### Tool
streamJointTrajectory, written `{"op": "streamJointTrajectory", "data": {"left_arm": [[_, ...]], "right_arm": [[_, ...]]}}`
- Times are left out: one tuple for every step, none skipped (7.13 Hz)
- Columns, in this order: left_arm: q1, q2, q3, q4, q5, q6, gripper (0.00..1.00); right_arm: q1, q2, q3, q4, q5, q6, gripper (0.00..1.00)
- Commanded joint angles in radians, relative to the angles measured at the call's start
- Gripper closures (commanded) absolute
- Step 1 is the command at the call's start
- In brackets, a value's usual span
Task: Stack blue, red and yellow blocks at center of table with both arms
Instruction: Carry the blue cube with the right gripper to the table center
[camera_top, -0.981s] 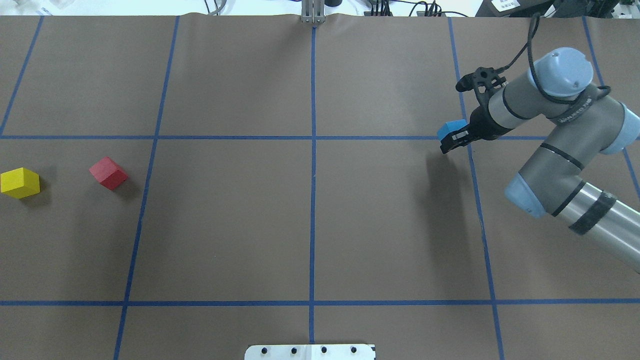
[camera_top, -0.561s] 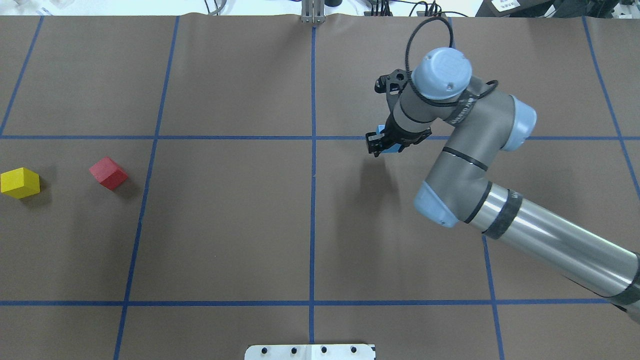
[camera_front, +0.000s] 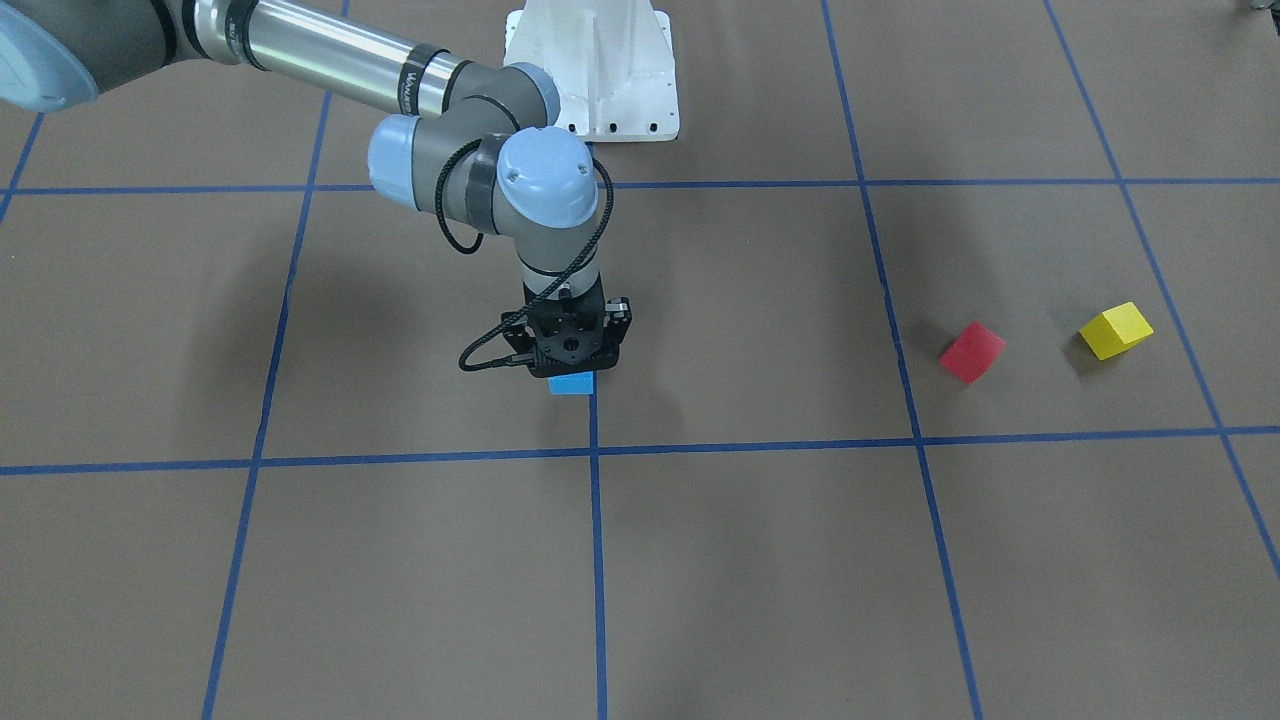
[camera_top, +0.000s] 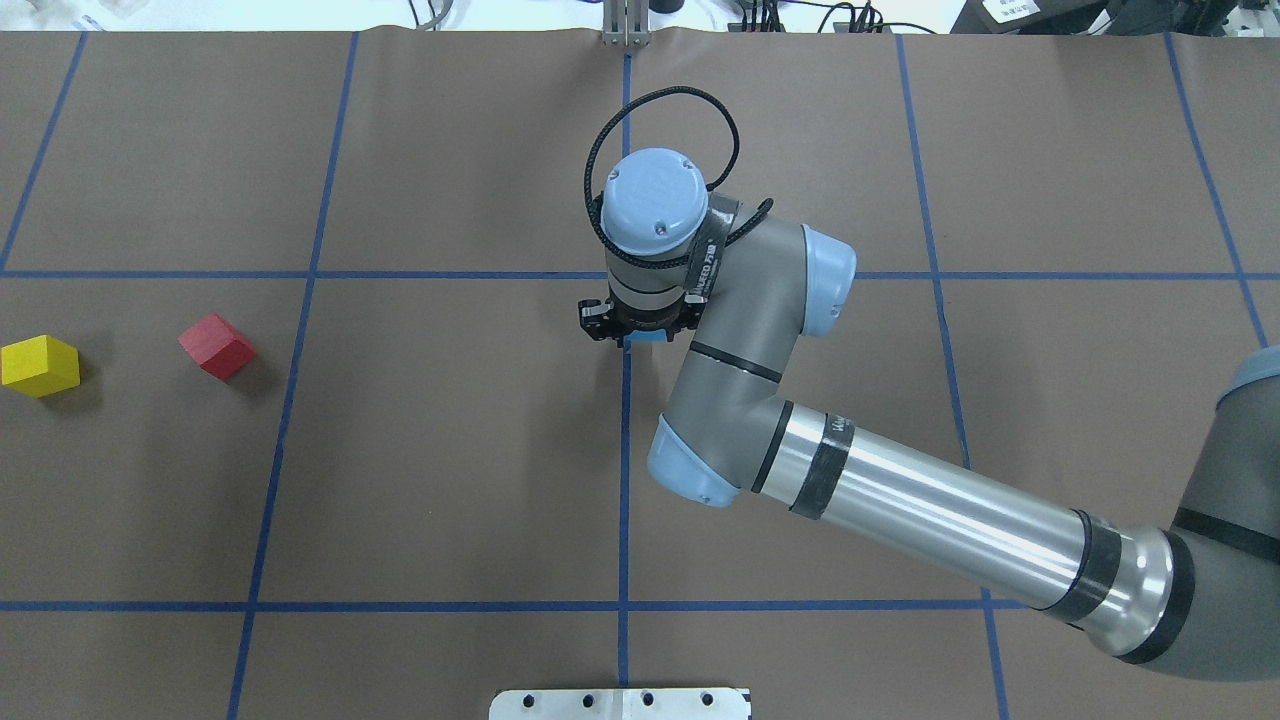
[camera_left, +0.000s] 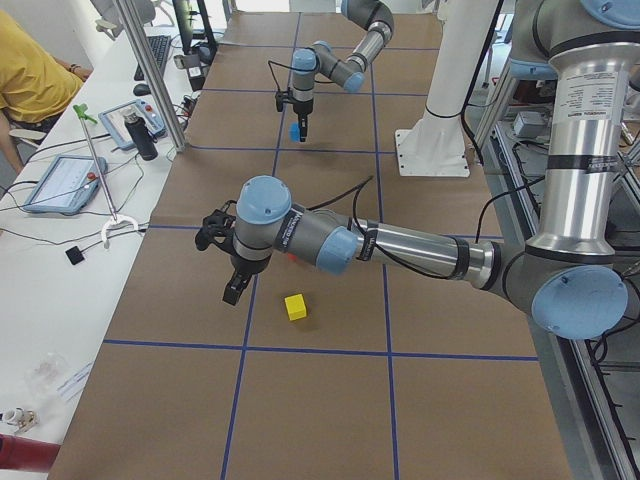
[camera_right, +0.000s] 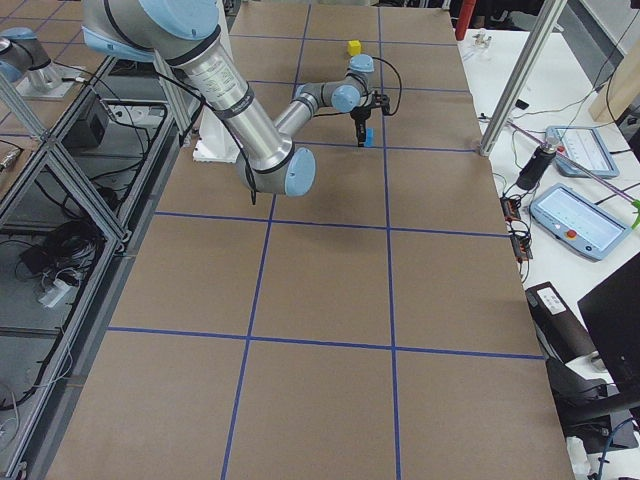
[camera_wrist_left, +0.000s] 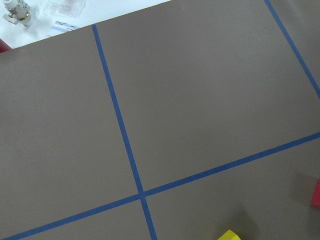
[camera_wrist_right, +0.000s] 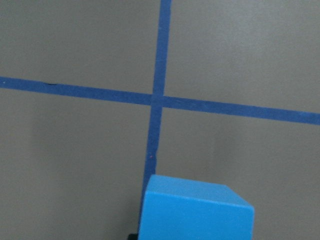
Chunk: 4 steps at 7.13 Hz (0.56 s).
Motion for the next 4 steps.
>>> {"op": "streamJointTrajectory", "data": {"left_arm": [[0.0, -0.002, 0.0, 0.0, 0.0, 0.0, 0.0], [0.0, -0.002, -0.001, -0.002, 0.0, 0.0, 0.0], [0.0, -0.006, 0.0, 0.0, 0.0, 0.0, 0.0], [0.0, -0.008, 0.0, 0.0, 0.0, 0.0, 0.0]], "right_arm": [[-0.035, 0.013, -0.021, 0.004, -0.044, 0.004, 0.51], [-0.052, 0.006, -0.024, 0.007, -0.086, 0.004, 0.23], [-0.058, 0.006, -0.025, 0.007, -0.116, 0.007, 0.03], [-0.058, 0.005, -0.025, 0.03, -0.116, 0.01, 0.02]]}}
